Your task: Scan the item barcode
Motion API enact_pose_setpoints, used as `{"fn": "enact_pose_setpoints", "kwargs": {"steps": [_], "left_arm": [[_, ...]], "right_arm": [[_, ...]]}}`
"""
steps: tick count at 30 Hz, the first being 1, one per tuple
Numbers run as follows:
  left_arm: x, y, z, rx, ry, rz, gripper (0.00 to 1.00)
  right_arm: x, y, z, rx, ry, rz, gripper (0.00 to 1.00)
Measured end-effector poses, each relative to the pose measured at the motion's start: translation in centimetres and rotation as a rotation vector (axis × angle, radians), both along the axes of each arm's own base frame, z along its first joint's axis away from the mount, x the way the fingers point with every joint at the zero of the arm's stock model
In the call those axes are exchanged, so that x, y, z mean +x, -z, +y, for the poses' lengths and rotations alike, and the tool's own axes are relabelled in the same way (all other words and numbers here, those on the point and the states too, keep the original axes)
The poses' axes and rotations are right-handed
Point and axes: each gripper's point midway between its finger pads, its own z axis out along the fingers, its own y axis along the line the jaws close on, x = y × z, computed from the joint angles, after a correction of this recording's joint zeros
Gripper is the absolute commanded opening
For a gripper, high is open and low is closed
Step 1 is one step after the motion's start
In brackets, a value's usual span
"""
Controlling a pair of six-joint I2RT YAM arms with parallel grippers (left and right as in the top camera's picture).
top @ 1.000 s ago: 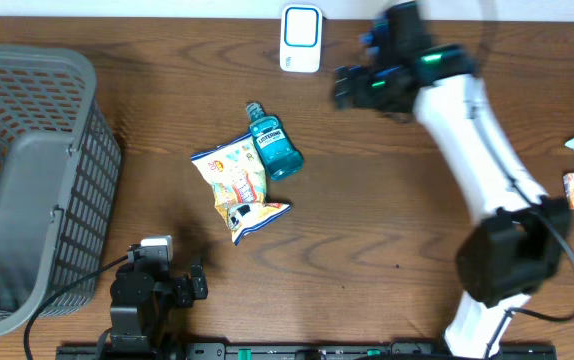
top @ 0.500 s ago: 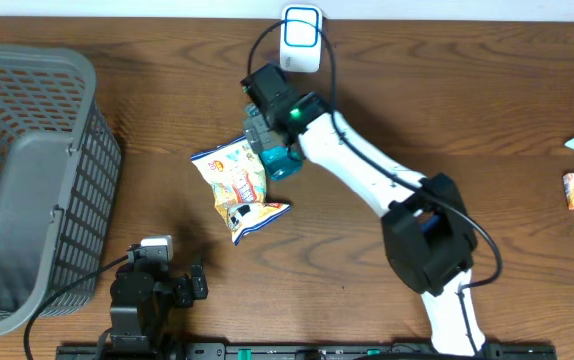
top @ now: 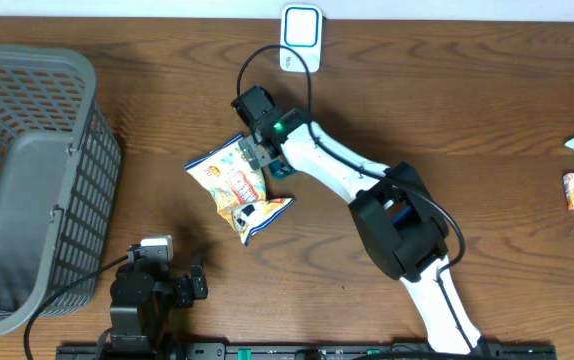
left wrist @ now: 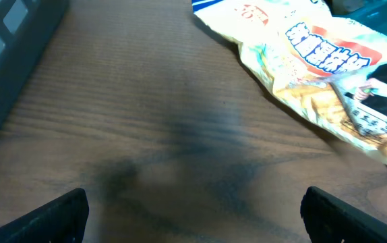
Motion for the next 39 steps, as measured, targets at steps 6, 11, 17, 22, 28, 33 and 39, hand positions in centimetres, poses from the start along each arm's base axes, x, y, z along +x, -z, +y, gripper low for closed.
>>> {"fn": "enact_pose_setpoints", "kwargs": {"steps": [6, 11, 17, 22, 28, 33, 39], "left_arm": [[0.0, 0.0, 0.0, 0.000, 0.000, 0.000, 0.98], [0.0, 0.0, 0.0, 0.000, 0.000, 0.000, 0.98], [0.0, 0.0, 0.0, 0.000, 0.000, 0.000, 0.98], [0.0, 0.0, 0.0, 0.000, 0.000, 0.000, 0.98], [0.0, 0.0, 0.0, 0.000, 0.000, 0.000, 0.98], [0.0, 0.0, 0.0, 0.000, 0.000, 0.000, 0.98], [0.0, 0.0, 0.0, 0.000, 0.000, 0.000, 0.98]], "right_arm": [[-1.2, 0.3, -0.9, -0.050, 0.031, 0.036, 0.54], [-1.5, -0.4, -2.8, -0.088, 0.096, 0.066, 0.51], [-2.8, -0.8, -5.4, -0.108, 0.135, 0.176, 0.39], [-4.6, -1.5, -8.4, -0.120, 0.133, 0.323, 0.29], [-6.5, -1.9, -11.1, -0.080, 0.106, 0.503, 0.26], [-7.2, -1.4, -13.0, -0.049, 0.118, 0.592, 0.26], [-7.3, -0.7, -14.4, -0.014, 0.134, 0.641, 0.27]]}}
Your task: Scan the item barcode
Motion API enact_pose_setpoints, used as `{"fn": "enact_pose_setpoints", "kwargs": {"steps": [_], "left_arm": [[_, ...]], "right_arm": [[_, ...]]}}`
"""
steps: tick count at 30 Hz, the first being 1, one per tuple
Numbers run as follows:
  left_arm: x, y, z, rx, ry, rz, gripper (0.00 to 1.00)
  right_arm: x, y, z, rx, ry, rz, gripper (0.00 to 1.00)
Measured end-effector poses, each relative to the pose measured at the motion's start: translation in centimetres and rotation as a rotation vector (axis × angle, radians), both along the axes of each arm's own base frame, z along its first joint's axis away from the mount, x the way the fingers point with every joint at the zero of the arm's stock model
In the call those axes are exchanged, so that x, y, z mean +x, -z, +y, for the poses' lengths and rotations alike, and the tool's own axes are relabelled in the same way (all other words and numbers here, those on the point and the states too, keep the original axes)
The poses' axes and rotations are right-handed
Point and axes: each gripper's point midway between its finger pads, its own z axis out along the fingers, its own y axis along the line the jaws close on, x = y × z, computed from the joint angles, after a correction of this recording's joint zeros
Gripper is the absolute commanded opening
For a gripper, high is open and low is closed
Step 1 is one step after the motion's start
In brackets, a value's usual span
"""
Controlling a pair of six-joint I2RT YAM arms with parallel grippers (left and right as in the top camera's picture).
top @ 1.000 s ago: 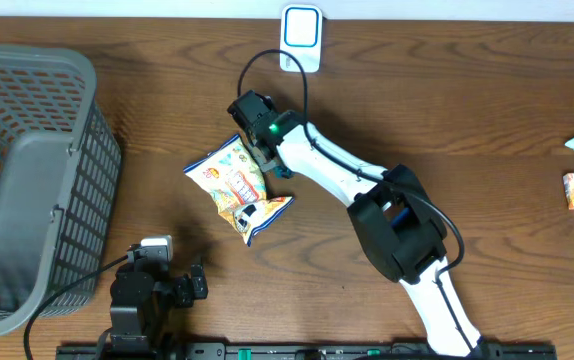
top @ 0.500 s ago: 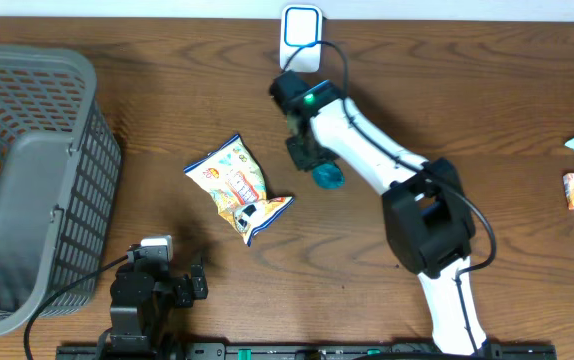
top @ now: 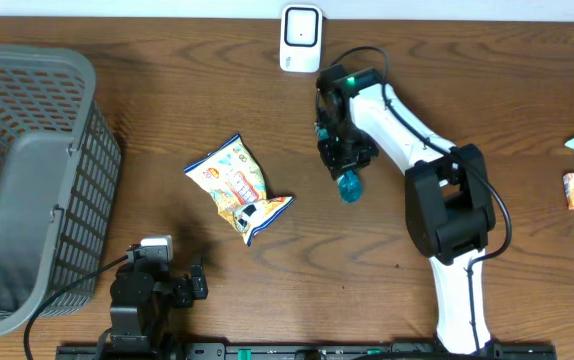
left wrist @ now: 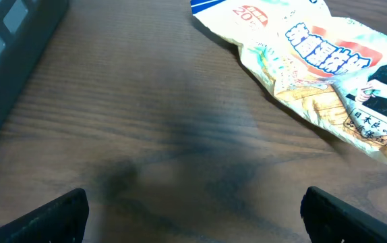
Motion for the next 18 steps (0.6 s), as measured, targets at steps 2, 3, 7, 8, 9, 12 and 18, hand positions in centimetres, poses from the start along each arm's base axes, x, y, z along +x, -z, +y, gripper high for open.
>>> {"fn": "enact_pose_setpoints", "kwargs": {"steps": [2, 3, 7, 8, 9, 12, 18], "left_arm": [[0.0, 0.0, 0.0, 0.000, 0.000, 0.000, 0.98], [0.0, 0.0, 0.0, 0.000, 0.000, 0.000, 0.98], [0.0, 0.0, 0.0, 0.000, 0.000, 0.000, 0.98], [0.0, 0.0, 0.0, 0.000, 0.000, 0.000, 0.98], [0.0, 0.0, 0.0, 0.000, 0.000, 0.000, 0.98], [0.0, 0.0, 0.0, 0.000, 0.000, 0.000, 0.98], [0.0, 0.0, 0.0, 0.000, 0.000, 0.000, 0.98]], "right_arm": [[0.1, 0.0, -0.3, 0.007, 0.007, 0.003, 0.27], [0.2, 0.0, -0.4, 0.010, 0.012, 0.004, 0.26], [0.4, -0.1, -1.1, 0.012, 0.028, 0.003, 0.26], [0.4, -0.1, -1.2, 0.011, 0.030, 0.003, 0.27], [0.5, -0.1, -1.3, 0.011, 0.029, 0.002, 0.27], [0.6, -0.1, -1.2, 0.011, 0.025, -0.003, 0.31], [0.5, -0.1, -1.2, 0.017, -0.003, -0.005, 0.56]]}}
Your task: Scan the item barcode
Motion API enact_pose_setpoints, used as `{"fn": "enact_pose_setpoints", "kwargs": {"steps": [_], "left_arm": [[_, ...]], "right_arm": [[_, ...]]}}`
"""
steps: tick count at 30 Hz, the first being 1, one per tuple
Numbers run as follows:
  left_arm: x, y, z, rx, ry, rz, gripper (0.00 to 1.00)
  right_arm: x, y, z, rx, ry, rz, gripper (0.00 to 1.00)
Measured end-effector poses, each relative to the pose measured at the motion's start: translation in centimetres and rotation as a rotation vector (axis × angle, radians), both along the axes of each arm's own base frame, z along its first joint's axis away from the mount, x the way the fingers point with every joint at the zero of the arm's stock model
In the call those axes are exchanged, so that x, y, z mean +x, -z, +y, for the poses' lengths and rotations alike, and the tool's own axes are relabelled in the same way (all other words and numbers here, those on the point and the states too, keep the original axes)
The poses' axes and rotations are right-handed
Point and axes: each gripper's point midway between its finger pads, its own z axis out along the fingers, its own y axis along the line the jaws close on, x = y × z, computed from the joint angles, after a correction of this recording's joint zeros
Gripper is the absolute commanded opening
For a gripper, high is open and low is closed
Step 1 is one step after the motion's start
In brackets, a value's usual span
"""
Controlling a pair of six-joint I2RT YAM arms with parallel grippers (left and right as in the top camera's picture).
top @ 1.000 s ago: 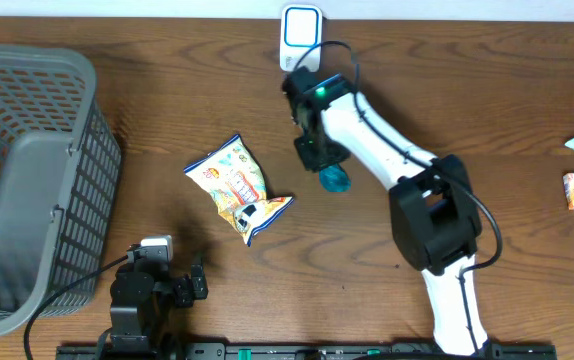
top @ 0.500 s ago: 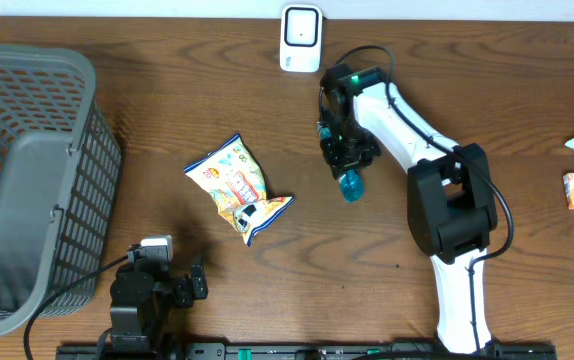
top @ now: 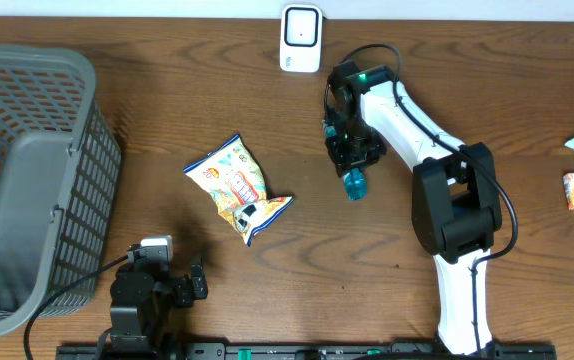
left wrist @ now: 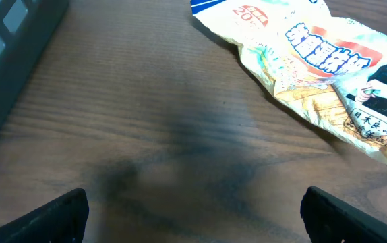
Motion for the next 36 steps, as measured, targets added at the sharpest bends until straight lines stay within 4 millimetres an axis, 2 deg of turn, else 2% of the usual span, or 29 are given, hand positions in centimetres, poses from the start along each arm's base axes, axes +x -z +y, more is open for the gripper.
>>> {"fn": "enact_pose_setpoints", "kwargs": {"steps": [1, 2, 11, 12, 14, 19, 23, 26, 30, 33, 36], "left_arm": [[0.0, 0.0, 0.0, 0.000, 0.000, 0.000, 0.98], [0.0, 0.0, 0.0, 0.000, 0.000, 0.000, 0.98], [0.0, 0.0, 0.0, 0.000, 0.000, 0.000, 0.98], [0.0, 0.0, 0.0, 0.000, 0.000, 0.000, 0.98], [0.0, 0.0, 0.0, 0.000, 0.000, 0.000, 0.98], [0.0, 0.0, 0.0, 0.000, 0.000, 0.000, 0.98], [0.0, 0.0, 0.0, 0.000, 0.000, 0.000, 0.98], [0.0, 0.0, 0.0, 0.000, 0.000, 0.000, 0.98], [0.0, 0.0, 0.0, 0.000, 0.000, 0.000, 0.98], [0.0, 0.0, 0.0, 0.000, 0.000, 0.000, 0.98], [0.0, 0.0, 0.0, 0.000, 0.000, 0.000, 0.98]], "right_arm": [[0.0, 0.0, 0.0, 0.000, -0.005, 0.000, 0.62], [0.0, 0.0, 0.0, 0.000, -0.007, 0.000, 0.64], [0.3, -0.7, 0.1, 0.006, -0.016, -0.009, 0.66], [0.4, -0.8, 0.2, 0.007, -0.016, -0.012, 0.70], [0.5, -0.9, 0.2, 0.007, -0.013, -0.015, 0.86], [0.9, -1.9, 0.4, 0.013, -0.019, -0.027, 0.87], [1.7, -3.4, 0.7, 0.024, -0.017, -0.054, 0.88], [1.5, -4.5, 0.6, 0.019, -0.009, -0.045, 0.88], [1.0, -6.6, 0.4, 0.011, 0.011, -0.028, 0.95], [0.9, -8.9, 0.4, 0.026, 0.013, -0.066, 0.99], [0.5, -13.0, 0.2, 0.061, 0.015, -0.153, 0.99]]}}
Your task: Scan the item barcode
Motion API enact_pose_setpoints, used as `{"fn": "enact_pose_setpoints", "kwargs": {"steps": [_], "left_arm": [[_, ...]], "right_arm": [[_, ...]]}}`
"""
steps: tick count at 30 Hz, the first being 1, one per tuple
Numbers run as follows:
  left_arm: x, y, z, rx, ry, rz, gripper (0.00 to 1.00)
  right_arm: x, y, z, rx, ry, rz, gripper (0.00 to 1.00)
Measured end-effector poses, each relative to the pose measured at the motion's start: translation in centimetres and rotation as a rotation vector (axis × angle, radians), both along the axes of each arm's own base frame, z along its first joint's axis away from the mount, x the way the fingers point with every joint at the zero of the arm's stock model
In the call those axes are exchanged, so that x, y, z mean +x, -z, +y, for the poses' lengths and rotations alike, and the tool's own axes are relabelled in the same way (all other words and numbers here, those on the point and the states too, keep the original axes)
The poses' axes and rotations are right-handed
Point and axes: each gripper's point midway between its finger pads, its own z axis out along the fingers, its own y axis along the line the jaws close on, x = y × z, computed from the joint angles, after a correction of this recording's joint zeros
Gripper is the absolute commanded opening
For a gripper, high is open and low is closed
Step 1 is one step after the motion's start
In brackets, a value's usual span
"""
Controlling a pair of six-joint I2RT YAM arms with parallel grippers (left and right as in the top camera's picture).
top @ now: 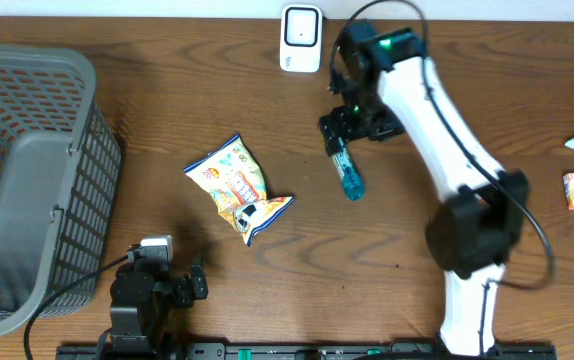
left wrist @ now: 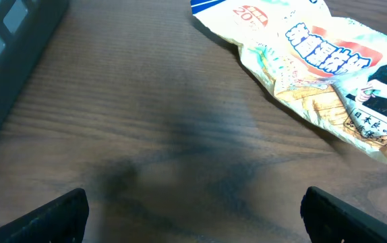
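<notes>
The white barcode scanner stands at the table's far edge. Below and right of it my right gripper appears shut on the far end of a slim teal item, which points toward the near side. A yellow snack bag lies flat at mid-table, left of the item. My left gripper stays open over bare wood at the near edge, with nothing between its black fingertips.
A grey mesh basket fills the left side of the table. Two small packets lie at the far right edge. The scanner's cable loops by the right arm's wrist.
My right arm now reaches further back, its wrist up beside the scanner. The gripper sits slightly further back and left, and more of the teal item's length shows. The left gripper and bag are unchanged.
My right gripper was first at the snack bag's right edge, with the teal item by it. Then it was right of the bag, below the scanner, with the item at its tip. It kept the item there, and now the arm is nearer the scanner.
</notes>
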Motion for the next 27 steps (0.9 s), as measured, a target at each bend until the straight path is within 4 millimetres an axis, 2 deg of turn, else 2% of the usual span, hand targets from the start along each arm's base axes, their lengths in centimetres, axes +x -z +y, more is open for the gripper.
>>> {"fn": "enact_pose_setpoints", "kwargs": {"steps": [4, 7, 9, 11, 13, 15, 19, 21, 27], "left_arm": [[0.0, 0.0, 0.0, 0.000, 0.000, 0.000, 0.98], [0.0, 0.0, 0.0, 0.000, 0.000, 0.000, 0.98], [0.0, 0.0, 0.0, 0.000, 0.000, 0.000, 0.98], [0.0, 0.0, 0.0, 0.000, 0.000, 0.000, 0.98], [0.0, 0.0, 0.0, 0.000, 0.000, 0.000, 0.98], [0.0, 0.0, 0.0, 0.000, 0.000, 0.000, 0.98], [0.0, 0.0, 0.0, 0.000, 0.000, 0.000, 0.98], [0.0, 0.0, 0.0, 0.000, 0.000, 0.000, 0.98], [0.0, 0.0, 0.0, 0.000, 0.000, 0.000, 0.98]], "right_arm": [[-0.7, -8.8, -0.2, 0.080, -0.003, -0.255, 0.99], [-2.5, -15.1, -1.3, 0.110, 0.022, -0.467, 0.99], [-4.7, -17.7, -2.5, 0.120, 0.050, -0.567, 0.99], [-6.8, -18.4, -3.8, 0.122, 0.084, -0.631, 0.99], [-8.0, -17.3, -4.8, 0.126, 0.127, -0.669, 0.99], [-8.1, -14.7, -5.0, 0.125, 0.149, -0.668, 0.99], [-7.2, -6.8, -4.2, 0.107, 0.152, -0.589, 0.99], [-6.7, -3.8, -3.7, 0.110, 0.145, -0.568, 0.99], [-5.0, 0.2, -1.2, 0.209, 0.097, -0.618, 0.99]]}}
